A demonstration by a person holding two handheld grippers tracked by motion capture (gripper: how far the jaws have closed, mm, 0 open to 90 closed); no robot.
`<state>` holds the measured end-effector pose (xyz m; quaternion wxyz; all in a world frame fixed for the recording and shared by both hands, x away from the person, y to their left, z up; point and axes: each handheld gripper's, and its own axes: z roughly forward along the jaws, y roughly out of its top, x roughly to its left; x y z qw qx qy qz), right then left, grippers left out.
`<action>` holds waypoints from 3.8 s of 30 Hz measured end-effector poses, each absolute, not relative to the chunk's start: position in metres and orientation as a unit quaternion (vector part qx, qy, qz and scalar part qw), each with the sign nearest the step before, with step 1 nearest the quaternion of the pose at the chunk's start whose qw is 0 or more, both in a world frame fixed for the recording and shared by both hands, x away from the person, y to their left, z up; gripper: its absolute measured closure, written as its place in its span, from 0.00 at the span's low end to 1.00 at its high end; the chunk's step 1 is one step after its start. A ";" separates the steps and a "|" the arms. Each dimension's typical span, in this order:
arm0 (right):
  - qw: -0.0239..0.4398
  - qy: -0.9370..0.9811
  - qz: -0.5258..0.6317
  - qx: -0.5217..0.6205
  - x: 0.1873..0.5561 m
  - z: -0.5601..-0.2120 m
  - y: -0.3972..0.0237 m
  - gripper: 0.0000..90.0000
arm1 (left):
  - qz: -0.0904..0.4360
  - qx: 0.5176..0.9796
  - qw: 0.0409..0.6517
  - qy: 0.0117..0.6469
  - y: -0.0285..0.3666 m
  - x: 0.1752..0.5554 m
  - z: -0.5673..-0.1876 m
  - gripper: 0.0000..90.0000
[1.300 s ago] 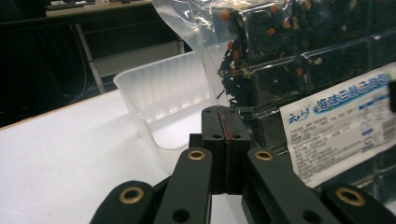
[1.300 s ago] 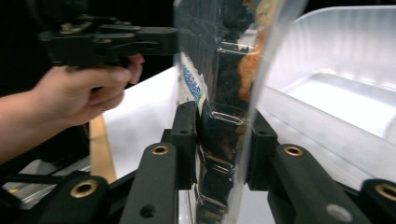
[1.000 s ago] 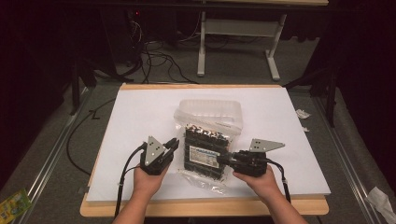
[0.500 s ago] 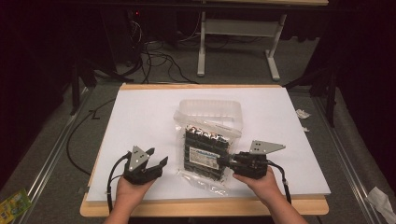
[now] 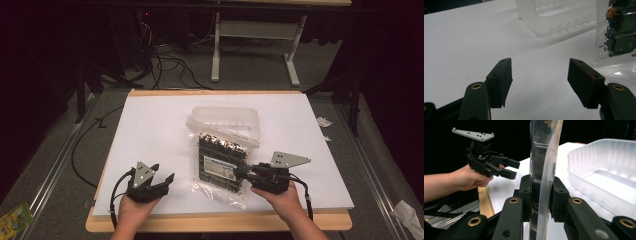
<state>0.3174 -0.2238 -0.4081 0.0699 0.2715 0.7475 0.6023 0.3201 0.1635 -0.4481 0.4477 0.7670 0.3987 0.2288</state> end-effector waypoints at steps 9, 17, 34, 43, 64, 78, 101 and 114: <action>0.103 0.736 0.607 0.282 0.316 -0.399 -0.238 0.85 | 0.219 0.772 0.452 0.389 0.163 0.321 -0.449 0.40; 0.141 0.722 0.609 0.298 0.315 -0.389 -0.254 0.85 | 0.211 0.780 0.454 0.376 0.160 0.322 -0.449 0.38; 0.210 0.694 0.612 0.315 0.327 -0.357 -0.261 0.85 | 0.210 0.780 0.453 0.377 0.161 0.322 -0.449 0.37; 0.235 0.685 0.607 0.327 0.350 -0.346 -0.250 0.85 | 0.210 0.780 0.454 0.376 0.161 0.324 -0.450 0.37; 0.252 0.683 0.596 0.337 0.397 -0.341 -0.215 0.85 | 0.210 0.781 0.459 0.369 0.162 0.323 -0.448 0.37; 0.263 0.686 0.584 0.344 0.434 -0.346 -0.198 0.85 | 0.201 0.781 0.465 0.365 0.163 0.324 -0.447 0.37; 0.265 0.714 0.557 0.331 0.471 -0.373 -0.173 0.85 | 0.201 0.781 0.465 0.365 0.162 0.326 -0.448 0.37; 0.258 0.730 0.541 0.328 0.474 -0.393 -0.176 0.84 | 0.197 0.786 0.462 0.361 0.162 0.326 -0.449 0.37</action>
